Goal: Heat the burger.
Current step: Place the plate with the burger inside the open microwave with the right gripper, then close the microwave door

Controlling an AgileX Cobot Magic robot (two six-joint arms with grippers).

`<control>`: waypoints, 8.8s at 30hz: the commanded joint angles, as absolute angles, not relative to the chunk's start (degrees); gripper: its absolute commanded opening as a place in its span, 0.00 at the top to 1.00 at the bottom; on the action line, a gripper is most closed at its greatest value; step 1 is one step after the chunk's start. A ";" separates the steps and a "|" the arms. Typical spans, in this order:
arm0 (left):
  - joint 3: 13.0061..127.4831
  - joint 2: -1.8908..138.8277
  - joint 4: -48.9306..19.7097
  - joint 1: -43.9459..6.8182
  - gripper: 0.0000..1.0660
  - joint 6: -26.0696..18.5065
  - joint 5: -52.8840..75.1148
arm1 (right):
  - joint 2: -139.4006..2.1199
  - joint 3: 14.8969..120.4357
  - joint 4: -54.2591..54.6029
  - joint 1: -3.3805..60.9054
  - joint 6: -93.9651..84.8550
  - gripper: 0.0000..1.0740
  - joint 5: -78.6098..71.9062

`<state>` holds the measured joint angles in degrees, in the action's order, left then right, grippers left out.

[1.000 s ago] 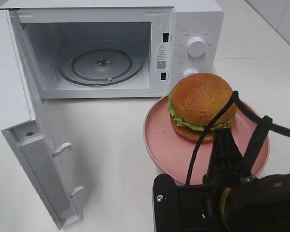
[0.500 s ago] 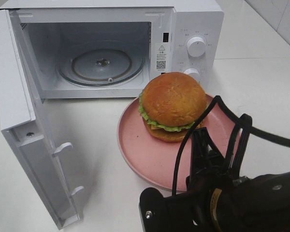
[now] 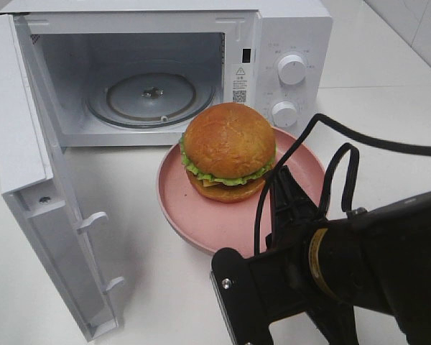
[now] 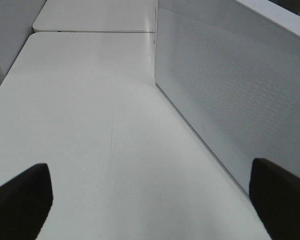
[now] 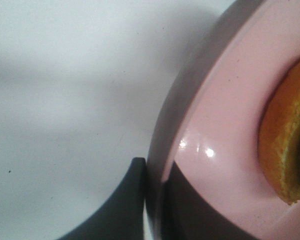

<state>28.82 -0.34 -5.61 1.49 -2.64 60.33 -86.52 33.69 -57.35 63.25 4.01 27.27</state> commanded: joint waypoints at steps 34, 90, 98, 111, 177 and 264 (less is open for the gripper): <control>28.71 -1.43 -5.79 1.66 0.06 -2.64 59.47 | -86.06 42.97 -1.43 39.82 -81.47 1.00 16.84; 28.71 -1.43 -5.79 1.66 0.06 -2.64 59.47 | -104.74 64.52 -6.88 39.65 -74.03 1.00 16.16; 28.71 -1.43 -5.79 1.66 0.06 -2.64 59.47 | -108.63 70.76 -9.34 40.16 -70.36 1.00 21.03; 28.71 -1.43 -5.84 1.66 0.06 -2.64 59.47 | -113.96 79.47 -11.34 41.48 -65.09 1.00 23.78; 28.71 -1.43 -5.79 1.66 0.06 -2.64 59.47 | -136.82 110.98 -19.65 40.85 -46.52 0.41 32.37; 28.71 -1.43 -5.79 1.66 0.06 -2.64 59.47 | -39.71 46.07 -7.73 37.76 8.71 0.31 67.04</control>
